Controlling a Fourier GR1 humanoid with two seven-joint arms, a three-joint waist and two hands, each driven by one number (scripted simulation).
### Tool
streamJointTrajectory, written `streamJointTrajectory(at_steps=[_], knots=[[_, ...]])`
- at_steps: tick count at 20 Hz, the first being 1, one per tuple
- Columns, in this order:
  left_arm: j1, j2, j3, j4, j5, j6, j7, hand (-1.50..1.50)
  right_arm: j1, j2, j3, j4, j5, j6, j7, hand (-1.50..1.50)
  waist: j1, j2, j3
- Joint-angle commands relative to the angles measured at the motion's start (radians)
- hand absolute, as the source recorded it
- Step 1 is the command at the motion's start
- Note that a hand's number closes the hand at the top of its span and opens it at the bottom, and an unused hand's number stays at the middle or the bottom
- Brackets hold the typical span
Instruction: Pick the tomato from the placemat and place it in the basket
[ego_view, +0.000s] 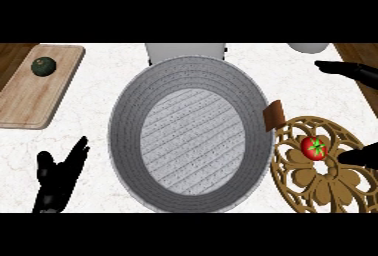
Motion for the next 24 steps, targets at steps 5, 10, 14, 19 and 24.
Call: streamJointTrajectory(at_steps=[5,10,14,19,24], knots=[[0.029,0.001,-0.006,0.043,0.000,-0.033,0.025,0.00,-0.120,-0.361,-0.162,0.082,-0.081,0.327,0.013,-1.50,0.019,0.012,-0.007],[0.057,-0.027,-0.031,0.010,-0.029,-0.010,0.015,0.00,-0.078,-0.489,-0.134,0.113,-0.050,0.516,-0.059,-1.50,0.024,0.013,-0.005],[-0.010,-0.013,0.016,0.048,-0.005,-0.040,0.064,0.00,-0.059,-0.492,-0.136,0.120,0.048,0.539,-0.135,-1.50,0.017,0.013,-0.004],[0.015,-0.040,0.015,0.058,-0.030,-0.049,0.017,0.00,-0.004,-0.501,-0.151,0.134,0.126,0.512,-0.250,-1.50,0.016,0.012,-0.004],[0.014,-0.040,0.002,-0.014,-0.055,-0.023,0.093,0.00,-0.017,-0.410,-0.062,0.141,0.147,0.456,-0.200,-1.50,0.030,0.014,-0.004]])
